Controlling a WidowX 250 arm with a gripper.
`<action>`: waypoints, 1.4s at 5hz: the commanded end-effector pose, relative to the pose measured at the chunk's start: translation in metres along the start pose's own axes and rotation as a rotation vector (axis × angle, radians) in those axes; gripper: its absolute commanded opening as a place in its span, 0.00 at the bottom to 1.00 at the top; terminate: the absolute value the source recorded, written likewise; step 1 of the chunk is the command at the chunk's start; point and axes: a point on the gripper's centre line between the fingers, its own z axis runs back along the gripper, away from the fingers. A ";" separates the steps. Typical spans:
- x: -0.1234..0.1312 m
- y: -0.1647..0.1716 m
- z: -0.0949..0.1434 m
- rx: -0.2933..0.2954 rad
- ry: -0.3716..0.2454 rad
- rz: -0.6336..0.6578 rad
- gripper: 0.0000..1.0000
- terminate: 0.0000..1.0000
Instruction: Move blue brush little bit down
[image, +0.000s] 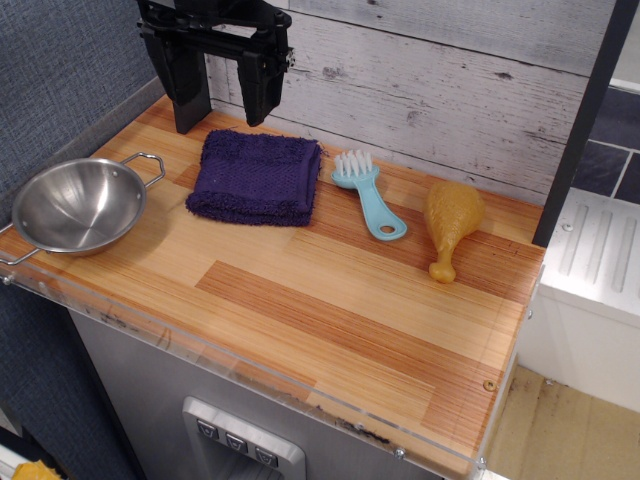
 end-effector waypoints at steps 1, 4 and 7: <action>0.000 0.000 0.000 0.000 0.000 0.000 1.00 0.00; 0.080 -0.060 -0.070 0.081 0.009 -0.031 1.00 0.00; 0.096 -0.069 -0.117 0.155 0.069 0.010 1.00 0.00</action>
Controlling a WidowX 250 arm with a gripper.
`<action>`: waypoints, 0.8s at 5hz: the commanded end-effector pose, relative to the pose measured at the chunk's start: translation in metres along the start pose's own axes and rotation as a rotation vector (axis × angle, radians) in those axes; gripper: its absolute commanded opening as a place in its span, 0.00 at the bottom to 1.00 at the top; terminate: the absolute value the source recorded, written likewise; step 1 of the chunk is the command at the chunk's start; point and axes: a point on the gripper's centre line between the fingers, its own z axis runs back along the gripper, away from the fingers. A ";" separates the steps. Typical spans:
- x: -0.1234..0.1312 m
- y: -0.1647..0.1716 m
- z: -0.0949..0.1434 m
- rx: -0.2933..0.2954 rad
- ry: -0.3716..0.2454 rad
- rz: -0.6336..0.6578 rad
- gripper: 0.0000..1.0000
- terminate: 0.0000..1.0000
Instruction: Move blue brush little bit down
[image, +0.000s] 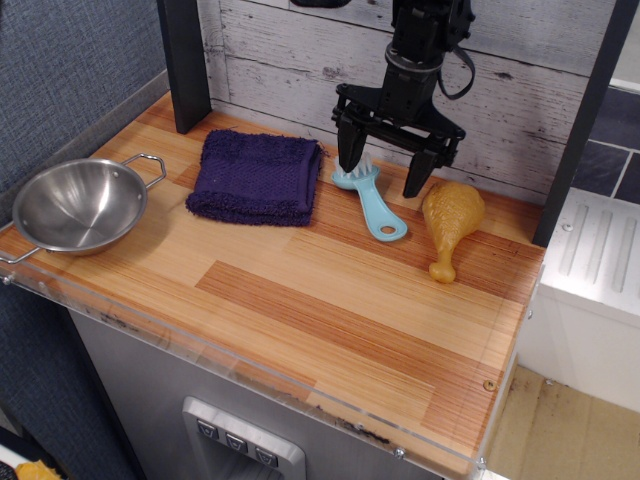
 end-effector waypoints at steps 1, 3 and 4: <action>0.004 0.016 0.007 0.028 -0.004 0.027 1.00 0.00; 0.001 0.028 -0.008 0.067 0.044 0.054 1.00 0.00; -0.001 0.031 -0.018 0.071 0.064 0.076 1.00 0.00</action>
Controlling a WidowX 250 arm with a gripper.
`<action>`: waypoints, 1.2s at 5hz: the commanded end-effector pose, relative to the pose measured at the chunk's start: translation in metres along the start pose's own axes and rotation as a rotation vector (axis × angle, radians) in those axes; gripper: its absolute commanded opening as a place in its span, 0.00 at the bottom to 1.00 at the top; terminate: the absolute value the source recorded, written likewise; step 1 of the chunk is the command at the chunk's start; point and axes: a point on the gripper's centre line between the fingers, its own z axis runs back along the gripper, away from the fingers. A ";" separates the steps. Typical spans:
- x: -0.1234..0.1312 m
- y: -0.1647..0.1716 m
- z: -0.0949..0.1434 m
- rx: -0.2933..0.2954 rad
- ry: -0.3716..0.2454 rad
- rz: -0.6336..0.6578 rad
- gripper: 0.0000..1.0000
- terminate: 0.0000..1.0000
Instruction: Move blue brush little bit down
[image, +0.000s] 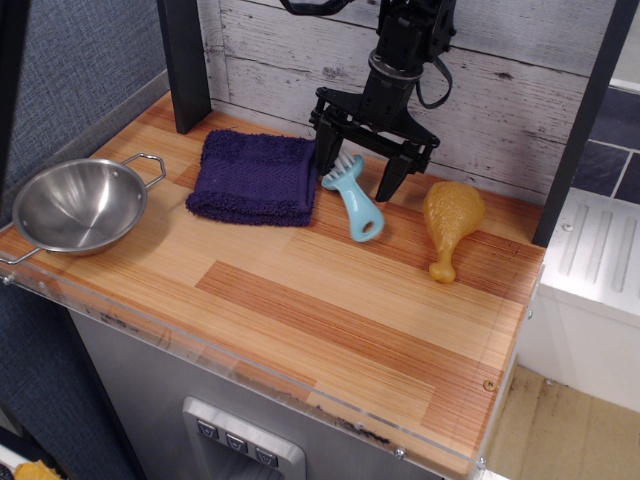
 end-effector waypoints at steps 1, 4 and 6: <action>0.004 0.011 -0.011 -0.038 -0.021 0.043 0.00 0.00; -0.009 -0.005 0.100 -0.183 -0.298 -0.070 0.00 0.00; -0.083 0.000 0.132 -0.250 -0.339 -0.089 0.00 0.00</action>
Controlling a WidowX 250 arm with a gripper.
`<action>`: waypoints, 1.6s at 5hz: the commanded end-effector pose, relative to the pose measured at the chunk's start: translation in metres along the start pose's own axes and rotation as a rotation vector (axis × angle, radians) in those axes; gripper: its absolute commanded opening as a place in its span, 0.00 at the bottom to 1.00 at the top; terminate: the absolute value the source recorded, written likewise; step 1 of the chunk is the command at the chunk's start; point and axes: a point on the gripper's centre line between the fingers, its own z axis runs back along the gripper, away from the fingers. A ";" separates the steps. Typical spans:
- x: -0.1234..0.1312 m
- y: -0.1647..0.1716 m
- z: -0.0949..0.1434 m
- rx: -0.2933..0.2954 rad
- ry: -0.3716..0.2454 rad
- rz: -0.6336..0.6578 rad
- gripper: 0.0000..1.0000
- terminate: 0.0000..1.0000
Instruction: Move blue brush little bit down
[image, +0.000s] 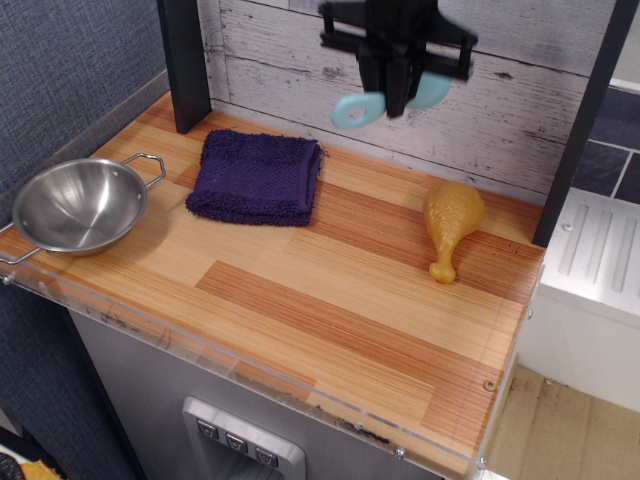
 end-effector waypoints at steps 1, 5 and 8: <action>-0.066 0.012 -0.012 0.010 0.091 0.011 0.00 0.00; -0.103 0.011 -0.068 0.062 0.274 -0.012 0.00 0.00; -0.107 0.002 -0.042 0.057 0.263 -0.060 1.00 0.00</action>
